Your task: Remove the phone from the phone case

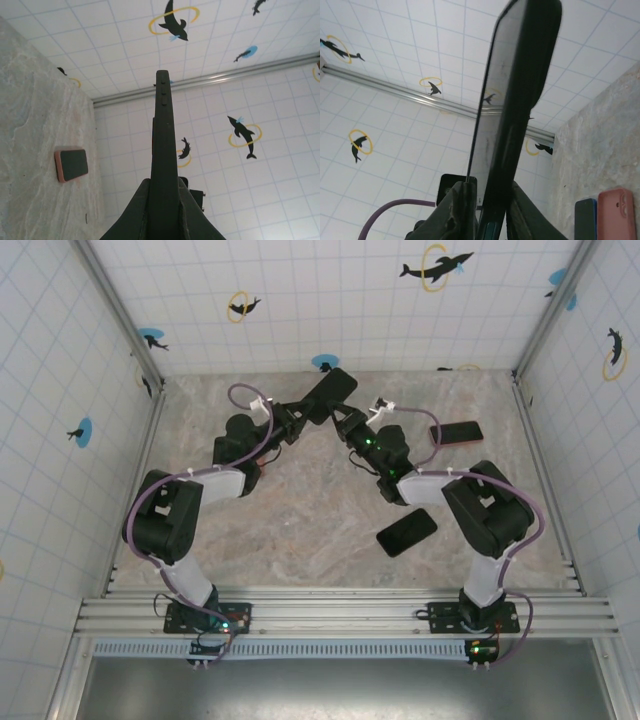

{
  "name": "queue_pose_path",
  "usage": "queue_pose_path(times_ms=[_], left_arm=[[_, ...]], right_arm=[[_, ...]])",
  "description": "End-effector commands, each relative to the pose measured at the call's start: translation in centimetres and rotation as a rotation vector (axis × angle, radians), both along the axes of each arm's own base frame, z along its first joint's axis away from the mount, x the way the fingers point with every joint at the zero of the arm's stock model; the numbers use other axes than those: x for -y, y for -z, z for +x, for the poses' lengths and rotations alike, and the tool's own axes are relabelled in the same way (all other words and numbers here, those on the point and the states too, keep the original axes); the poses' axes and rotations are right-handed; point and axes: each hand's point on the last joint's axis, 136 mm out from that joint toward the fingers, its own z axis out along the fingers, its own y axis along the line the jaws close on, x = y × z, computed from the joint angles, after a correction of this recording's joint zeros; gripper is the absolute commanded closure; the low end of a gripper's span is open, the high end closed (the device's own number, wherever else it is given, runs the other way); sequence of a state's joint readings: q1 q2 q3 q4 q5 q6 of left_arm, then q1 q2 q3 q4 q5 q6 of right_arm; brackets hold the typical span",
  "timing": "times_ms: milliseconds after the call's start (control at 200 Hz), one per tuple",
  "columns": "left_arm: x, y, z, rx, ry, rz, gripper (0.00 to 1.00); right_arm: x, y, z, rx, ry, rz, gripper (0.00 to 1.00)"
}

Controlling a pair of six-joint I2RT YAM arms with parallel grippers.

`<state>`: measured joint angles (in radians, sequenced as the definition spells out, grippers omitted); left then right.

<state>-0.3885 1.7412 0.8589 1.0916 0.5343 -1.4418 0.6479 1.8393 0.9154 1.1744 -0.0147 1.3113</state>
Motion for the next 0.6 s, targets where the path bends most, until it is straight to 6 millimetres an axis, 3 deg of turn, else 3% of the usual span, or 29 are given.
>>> queue_pose_path(times_ms=[0, 230, 350, 521, 546, 561, 596], left_arm=[[-0.3, -3.5, -0.3, 0.098, -0.032, -0.104, 0.87], [0.1, -3.7, -0.3, 0.093, -0.009, -0.11, 0.81], [0.5, -2.4, -0.1, 0.051, 0.015, -0.069, 0.62], [0.9, -1.6, 0.7, 0.034, 0.099, -0.012, 0.52], [1.0, -0.6, 0.7, 0.016, 0.12, 0.023, 0.51], [1.3, -1.5, 1.1, 0.04, 0.134, 0.036, 0.5], [1.7, -1.3, 1.4, 0.046, 0.169, 0.086, 0.5]], right_arm=[[-0.1, -2.1, 0.4, 0.053, 0.011, 0.081, 0.81], [0.5, -2.5, 0.6, 0.073, 0.019, 0.091, 0.94], [1.0, -3.1, 0.5, 0.106, 0.02, 0.099, 0.96], [1.5, -3.8, 0.1, 0.155, 0.005, 0.097, 0.98], [1.5, -3.9, 0.1, 0.16, -0.004, 0.096, 0.98], [1.4, -4.1, 0.1, 0.165, -0.014, 0.095, 0.98], [1.3, -4.3, 0.0, 0.175, -0.038, 0.089, 0.98]])
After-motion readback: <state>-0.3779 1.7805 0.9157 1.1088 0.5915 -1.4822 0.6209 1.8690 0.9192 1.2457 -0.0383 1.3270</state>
